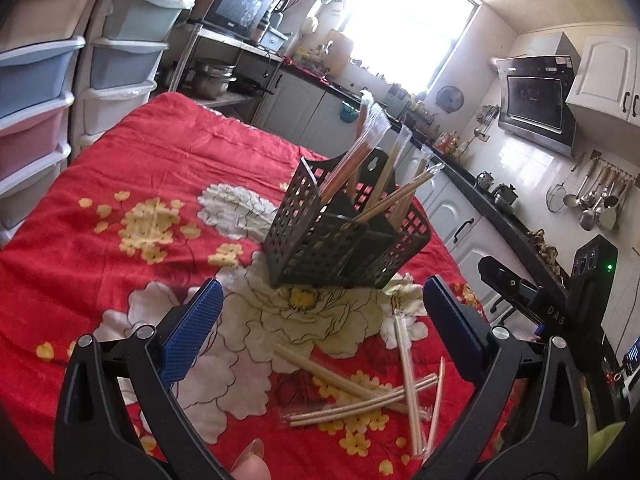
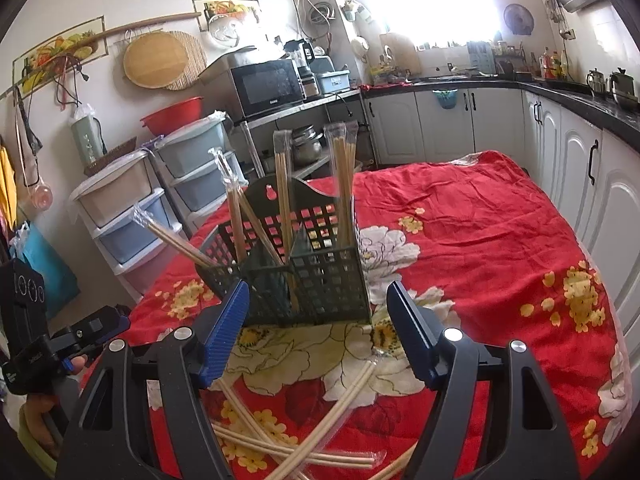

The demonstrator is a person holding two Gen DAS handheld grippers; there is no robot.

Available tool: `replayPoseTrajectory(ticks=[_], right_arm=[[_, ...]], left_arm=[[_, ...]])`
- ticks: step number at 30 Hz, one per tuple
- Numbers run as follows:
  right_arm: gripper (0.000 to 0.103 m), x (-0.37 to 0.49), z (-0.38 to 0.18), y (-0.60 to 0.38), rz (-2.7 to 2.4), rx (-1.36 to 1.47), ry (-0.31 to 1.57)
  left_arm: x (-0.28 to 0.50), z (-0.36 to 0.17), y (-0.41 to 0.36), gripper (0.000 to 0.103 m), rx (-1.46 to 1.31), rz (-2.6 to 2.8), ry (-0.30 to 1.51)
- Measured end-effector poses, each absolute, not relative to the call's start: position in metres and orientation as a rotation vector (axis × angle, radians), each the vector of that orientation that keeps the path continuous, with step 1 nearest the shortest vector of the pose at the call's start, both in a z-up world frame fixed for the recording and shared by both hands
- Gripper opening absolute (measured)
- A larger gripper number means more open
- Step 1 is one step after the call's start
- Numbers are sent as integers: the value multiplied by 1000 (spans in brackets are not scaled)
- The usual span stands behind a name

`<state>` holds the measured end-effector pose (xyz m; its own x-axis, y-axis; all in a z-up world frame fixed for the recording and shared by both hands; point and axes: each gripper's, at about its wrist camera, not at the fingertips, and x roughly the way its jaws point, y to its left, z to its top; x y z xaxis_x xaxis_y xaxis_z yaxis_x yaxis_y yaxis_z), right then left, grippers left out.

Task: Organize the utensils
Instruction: 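Move the left gripper back toward the chopstick pile beside the caddy, then lower the left gripper and close it on another chopstick pair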

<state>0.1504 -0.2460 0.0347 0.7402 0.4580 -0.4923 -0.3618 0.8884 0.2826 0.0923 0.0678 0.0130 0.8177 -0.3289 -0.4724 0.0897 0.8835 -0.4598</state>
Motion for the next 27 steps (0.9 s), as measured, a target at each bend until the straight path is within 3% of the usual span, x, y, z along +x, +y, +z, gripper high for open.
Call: replayPoseTrajectory(ticks=[18, 27], right_arm=[[69, 150, 5, -243, 445, 134, 679], [69, 153, -1, -249, 426, 143, 701]], left_arm=[[75, -32, 57, 92, -390, -277, 735], [69, -53, 47, 68, -386, -336, 827]])
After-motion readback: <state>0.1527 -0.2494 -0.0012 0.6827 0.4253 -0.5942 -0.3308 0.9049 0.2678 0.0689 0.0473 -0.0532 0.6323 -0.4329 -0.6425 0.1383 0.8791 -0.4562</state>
